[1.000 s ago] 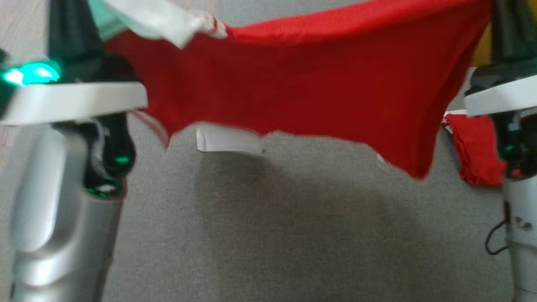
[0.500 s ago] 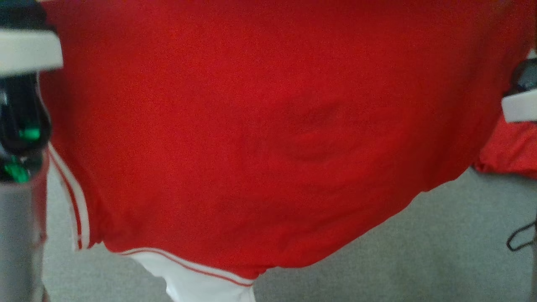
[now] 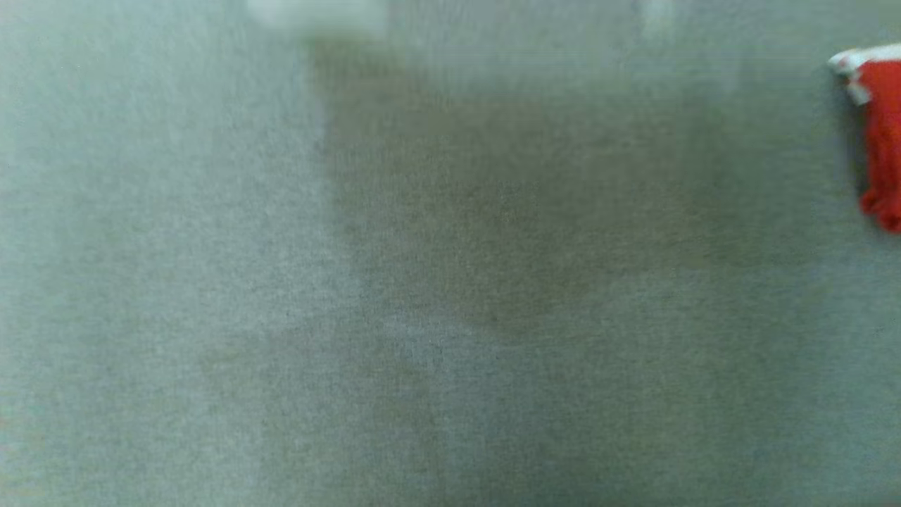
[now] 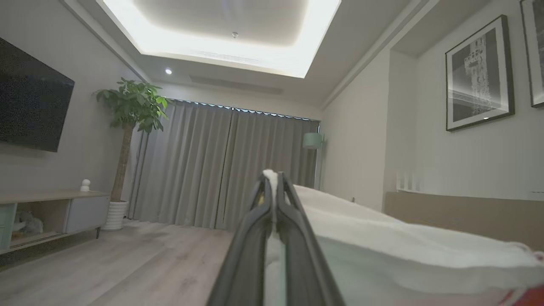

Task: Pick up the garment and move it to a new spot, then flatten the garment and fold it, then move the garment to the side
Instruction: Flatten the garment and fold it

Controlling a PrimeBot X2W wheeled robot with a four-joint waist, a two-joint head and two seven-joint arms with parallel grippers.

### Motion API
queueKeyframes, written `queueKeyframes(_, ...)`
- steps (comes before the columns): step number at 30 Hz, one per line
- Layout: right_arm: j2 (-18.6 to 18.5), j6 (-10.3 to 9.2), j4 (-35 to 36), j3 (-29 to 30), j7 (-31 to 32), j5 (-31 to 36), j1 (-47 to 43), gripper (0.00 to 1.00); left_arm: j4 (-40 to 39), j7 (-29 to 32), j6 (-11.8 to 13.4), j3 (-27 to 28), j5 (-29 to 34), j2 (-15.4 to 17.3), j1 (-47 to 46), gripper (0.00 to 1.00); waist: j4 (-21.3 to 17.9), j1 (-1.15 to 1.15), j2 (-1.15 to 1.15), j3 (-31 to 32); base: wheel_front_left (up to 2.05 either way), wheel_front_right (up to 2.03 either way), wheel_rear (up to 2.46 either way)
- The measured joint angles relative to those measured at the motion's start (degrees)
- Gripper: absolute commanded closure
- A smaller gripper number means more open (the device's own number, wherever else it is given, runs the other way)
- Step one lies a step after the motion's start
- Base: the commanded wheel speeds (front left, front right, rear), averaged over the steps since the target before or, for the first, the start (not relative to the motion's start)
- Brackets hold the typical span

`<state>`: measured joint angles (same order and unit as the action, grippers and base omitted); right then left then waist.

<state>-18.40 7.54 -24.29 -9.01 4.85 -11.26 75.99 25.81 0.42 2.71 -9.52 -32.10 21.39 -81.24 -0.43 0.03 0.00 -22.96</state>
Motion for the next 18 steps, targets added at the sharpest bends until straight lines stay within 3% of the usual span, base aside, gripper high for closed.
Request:
queueKeyframes(4, 0.87, 0.00, -11.39, 0.23, -7.72, 3.35, 8.01, 1.00, 9.48, -5.33, -2.18, -1.07, 1.29, -1.30, -7.86, 1.00, 0.90, 0.00, 0.00, -3.64, 0.00, 0.00, 0.00)
queueKeyframes(9, 2.05, 0.00, -22.85, -1.44, -12.62, 4.25, 6.97, 1.00, 18.47, -8.86, -5.82, -3.83, 2.29, -3.52, -7.07, 1.00, 3.17, -0.03, 0.00, -4.31, 0.00, 0.00, 0.00)
queueKeyframes(13, 1.85, 0.00, -29.30, -4.66, -14.04, 3.38, 3.31, 1.00, 22.72, -10.84, -7.88, -7.39, 3.43, -4.86, -2.55, 1.00, 4.33, -0.03, 0.00, -3.57, 0.00, 0.00, 0.00)
queueKeyframes(18, 1.66, 0.00, -35.93, -10.66, -14.24, 0.75, -5.48, 1.00, 25.87, -13.04, -9.35, -11.21, 3.93, -5.80, 9.89, 1.00, 4.99, -0.04, 0.00, -1.41, 0.00, 0.00, 0.00)
